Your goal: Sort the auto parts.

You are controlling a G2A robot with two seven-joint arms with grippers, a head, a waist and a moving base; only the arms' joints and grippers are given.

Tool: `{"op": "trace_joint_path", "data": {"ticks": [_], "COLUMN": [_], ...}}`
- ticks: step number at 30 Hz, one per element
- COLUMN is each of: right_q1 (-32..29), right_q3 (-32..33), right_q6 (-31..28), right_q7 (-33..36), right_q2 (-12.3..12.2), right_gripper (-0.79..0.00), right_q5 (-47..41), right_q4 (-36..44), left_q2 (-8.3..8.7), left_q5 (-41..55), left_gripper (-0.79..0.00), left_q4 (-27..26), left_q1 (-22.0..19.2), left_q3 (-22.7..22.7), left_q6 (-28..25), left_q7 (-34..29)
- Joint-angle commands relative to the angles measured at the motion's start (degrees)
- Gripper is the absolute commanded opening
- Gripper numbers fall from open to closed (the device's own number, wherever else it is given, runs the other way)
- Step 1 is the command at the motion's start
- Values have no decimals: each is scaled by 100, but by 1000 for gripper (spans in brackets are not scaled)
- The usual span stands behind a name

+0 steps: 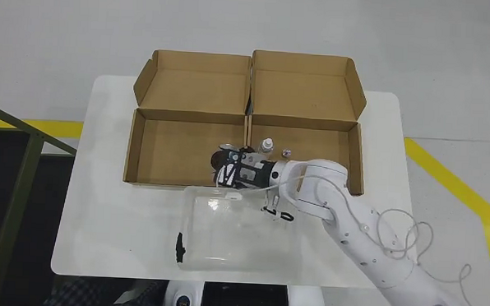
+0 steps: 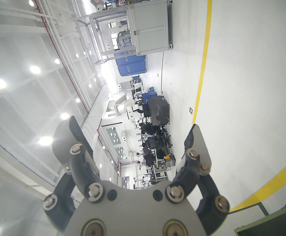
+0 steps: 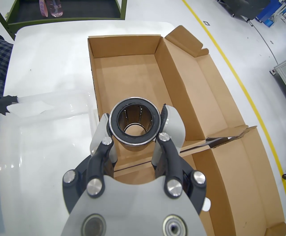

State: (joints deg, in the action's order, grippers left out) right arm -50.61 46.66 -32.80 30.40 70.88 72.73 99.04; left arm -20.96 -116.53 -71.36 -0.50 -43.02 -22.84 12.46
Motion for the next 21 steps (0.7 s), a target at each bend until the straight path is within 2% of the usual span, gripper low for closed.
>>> {"op": "trace_joint_path", "data": {"ticks": [1,21], "right_q1": [45,405], "right_q3": [-64,-471], "right_q6": [17,89], "right_q7": [27,270], "right_q2": [26,257], "right_gripper": [-785,-785], "right_q5": [0,-13], "right_q4": [-95,-927], "left_q2": [0,0], "left_q5": [0,0], "left_gripper": [0,0], "left_q4": [0,0], "left_q1": [0,0], "left_q3": [0,0], "left_q6": [0,0], "left_q7": [0,0]}}
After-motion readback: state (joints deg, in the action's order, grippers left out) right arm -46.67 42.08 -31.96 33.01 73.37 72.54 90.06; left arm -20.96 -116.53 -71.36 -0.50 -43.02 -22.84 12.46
